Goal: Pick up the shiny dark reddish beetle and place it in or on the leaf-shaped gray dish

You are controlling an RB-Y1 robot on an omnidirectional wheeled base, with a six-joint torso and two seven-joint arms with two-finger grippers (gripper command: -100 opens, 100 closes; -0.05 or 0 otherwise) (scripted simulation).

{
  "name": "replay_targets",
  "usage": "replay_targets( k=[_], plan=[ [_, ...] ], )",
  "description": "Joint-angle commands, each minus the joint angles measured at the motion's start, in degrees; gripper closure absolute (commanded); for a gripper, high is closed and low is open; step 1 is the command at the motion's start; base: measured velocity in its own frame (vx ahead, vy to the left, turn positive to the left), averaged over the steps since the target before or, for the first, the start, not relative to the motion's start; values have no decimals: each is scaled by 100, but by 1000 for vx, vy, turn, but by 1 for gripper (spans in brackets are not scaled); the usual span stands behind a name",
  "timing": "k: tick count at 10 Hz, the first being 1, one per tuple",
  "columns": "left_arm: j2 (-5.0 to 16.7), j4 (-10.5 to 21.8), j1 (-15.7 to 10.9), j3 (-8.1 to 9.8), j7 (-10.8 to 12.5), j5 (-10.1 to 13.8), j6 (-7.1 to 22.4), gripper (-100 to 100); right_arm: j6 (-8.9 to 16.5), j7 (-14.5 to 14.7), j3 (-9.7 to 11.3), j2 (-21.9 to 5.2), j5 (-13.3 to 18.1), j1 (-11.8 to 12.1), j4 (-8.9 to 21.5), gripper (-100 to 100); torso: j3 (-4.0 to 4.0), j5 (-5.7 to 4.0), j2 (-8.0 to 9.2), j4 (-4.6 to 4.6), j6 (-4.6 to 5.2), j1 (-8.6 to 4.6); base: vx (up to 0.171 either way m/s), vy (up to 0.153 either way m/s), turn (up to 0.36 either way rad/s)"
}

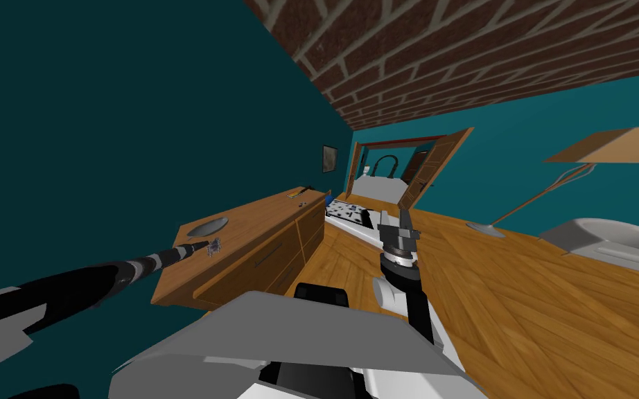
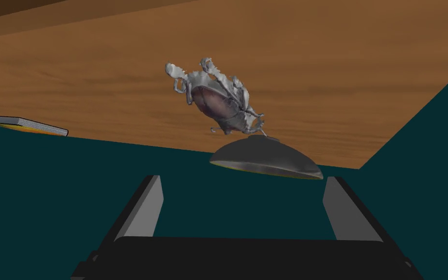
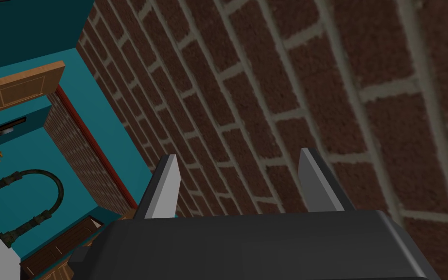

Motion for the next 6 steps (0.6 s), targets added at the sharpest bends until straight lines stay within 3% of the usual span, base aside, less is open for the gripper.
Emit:
replay_targets(
  k=[1,2,4,5,6],
  plan=[
    [286,56,286,258,130,167,279,-100,0,0,0,0,0,0,0,0,0,0,0,0,0,0,121,-30,48],
    [312,56,382,258,130,167,279,-100,0,0,0,0,0,0,0,0,-6,-1,-10,-2,0,-6,99,-28,14],
    [680,108,766,566,308,375,597,-100,0,0,0,0,0,0,0,0,-5,-1,-8,-2,0,-3,113,-22,46],
    [680,108,842,566,308,375,597,-100,0,0,0,0,0,0,0,0,-8,-1,-13,-3,0,-5,82,-20,22],
    [845,133,1052,700,400,471,740,-100,0,0,0,0,0,0,0,0,-2,0,-2,-1,0,-3,83,-16,49]
  ],
)
